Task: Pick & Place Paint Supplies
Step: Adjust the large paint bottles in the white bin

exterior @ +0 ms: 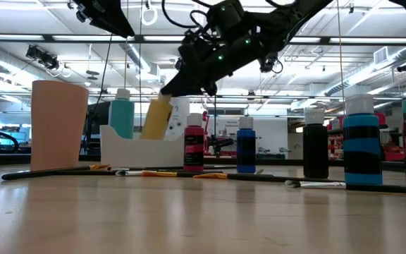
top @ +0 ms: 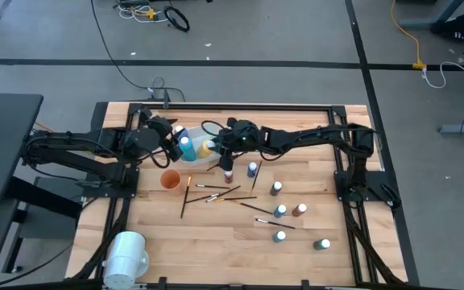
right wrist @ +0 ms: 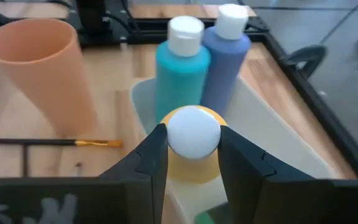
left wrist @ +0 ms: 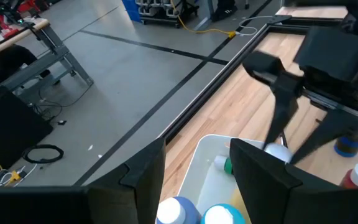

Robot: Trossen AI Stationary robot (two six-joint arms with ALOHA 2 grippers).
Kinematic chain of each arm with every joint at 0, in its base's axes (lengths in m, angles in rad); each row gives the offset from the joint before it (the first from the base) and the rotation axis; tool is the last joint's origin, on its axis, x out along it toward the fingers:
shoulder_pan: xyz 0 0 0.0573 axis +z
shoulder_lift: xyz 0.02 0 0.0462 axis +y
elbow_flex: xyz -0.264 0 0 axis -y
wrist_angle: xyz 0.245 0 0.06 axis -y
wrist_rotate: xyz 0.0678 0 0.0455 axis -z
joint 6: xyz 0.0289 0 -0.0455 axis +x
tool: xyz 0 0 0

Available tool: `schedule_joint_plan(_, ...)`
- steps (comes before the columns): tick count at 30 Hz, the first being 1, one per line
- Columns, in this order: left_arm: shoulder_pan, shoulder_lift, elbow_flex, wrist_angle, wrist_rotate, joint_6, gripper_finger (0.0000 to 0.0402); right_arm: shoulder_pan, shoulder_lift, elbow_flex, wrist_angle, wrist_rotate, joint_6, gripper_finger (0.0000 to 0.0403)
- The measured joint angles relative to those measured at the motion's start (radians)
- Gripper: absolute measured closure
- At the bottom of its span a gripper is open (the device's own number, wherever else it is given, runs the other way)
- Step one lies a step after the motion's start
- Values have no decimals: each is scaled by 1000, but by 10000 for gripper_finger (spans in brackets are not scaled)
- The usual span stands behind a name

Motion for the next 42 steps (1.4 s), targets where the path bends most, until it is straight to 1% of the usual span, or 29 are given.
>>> schedule_joint_plan(2, 0, 0, 0, 1, 1, 0, 212, -7, 8, 26, -1, 21, -22, 288)
schedule_joint_plan(6, 0, 0, 0, 0, 6, 0, 211, -46, 8, 82, -6, -45, -21, 288)
schedule_joint_plan(12, 0, 0, 0, 0, 7, 0, 211, -91, 33, 159, -116, -124, 27, 288)
schedule_joint_plan(14, 0, 0, 0, 1, 5, 1, 212, -91, 70, 190, -94, -127, 8, 288)
schedule_joint_plan(15, 0, 0, 0, 2, 4, 7, 211, -91, 83, 200, -116, -127, 1, 288)
schedule_joint_plan(19, 0, 0, 0, 14, 0, 41, 212, -98, 169, 298, -110, -135, 1, 288)
schedule_joint_plan(25, 0, 0, 0, 17, 4, 42, 212, -116, 299, 435, -103, -138, -4, 288)
schedule_joint_plan(28, 0, 0, 0, 17, 5, 42, 211, -122, 326, 471, -108, -139, -16, 288)
schedule_joint_plan(31, 0, 0, 0, 16, 7, 42, 212, -127, 327, 473, -110, -139, -17, 286)
schedule_joint_plan(35, 0, 0, 0, 15, 7, 42, 212, -129, 327, 471, -90, -141, -18, 268)
schedule_joint_plan(42, 0, 0, 0, 14, 17, 30, 212, -129, 325, 471, -97, -138, -77, 218)
